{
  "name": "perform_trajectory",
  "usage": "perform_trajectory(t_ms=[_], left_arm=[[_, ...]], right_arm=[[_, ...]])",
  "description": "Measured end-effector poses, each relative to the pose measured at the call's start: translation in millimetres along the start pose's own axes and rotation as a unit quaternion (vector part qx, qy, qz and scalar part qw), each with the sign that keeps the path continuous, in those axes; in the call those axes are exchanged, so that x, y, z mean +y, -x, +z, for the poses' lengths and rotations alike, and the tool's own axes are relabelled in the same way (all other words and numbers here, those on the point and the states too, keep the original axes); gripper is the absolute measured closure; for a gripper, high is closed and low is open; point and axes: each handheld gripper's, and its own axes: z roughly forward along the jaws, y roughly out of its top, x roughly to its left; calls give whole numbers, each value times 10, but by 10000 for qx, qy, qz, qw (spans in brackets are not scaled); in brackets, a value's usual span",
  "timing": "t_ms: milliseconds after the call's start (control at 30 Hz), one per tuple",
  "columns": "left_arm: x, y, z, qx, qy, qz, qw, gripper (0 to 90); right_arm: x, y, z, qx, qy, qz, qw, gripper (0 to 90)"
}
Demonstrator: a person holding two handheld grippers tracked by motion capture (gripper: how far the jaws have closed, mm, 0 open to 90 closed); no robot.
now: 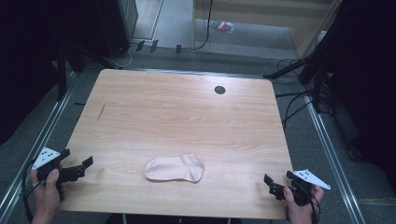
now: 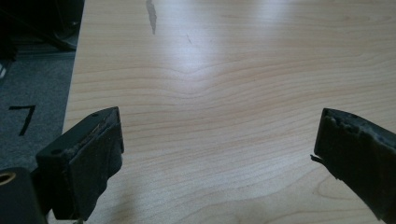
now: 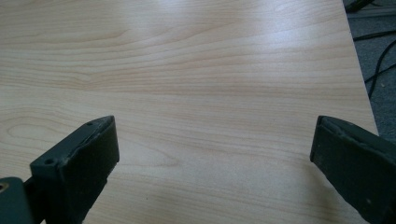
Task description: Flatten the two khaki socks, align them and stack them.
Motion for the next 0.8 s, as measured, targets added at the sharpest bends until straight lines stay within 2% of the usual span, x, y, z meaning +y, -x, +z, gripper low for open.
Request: perform_trajectory(t_ms=[200, 333, 533, 800], left_arm=[[2, -30, 0, -35, 24, -154, 9999, 19], [3, -30, 6, -11, 21, -180, 9998, 19], [10, -51, 15, -100, -18, -208, 9997, 12], [20, -51, 34, -20, -57, -269, 9996, 12]], right_arm=[[0, -16, 5, -22, 55, -22, 10000, 13], [3, 0, 3, -1, 85, 76, 9999, 13], [3, 12, 5, 33, 114, 133, 9998, 16], [6, 22, 5, 116, 79, 179, 9997, 15]])
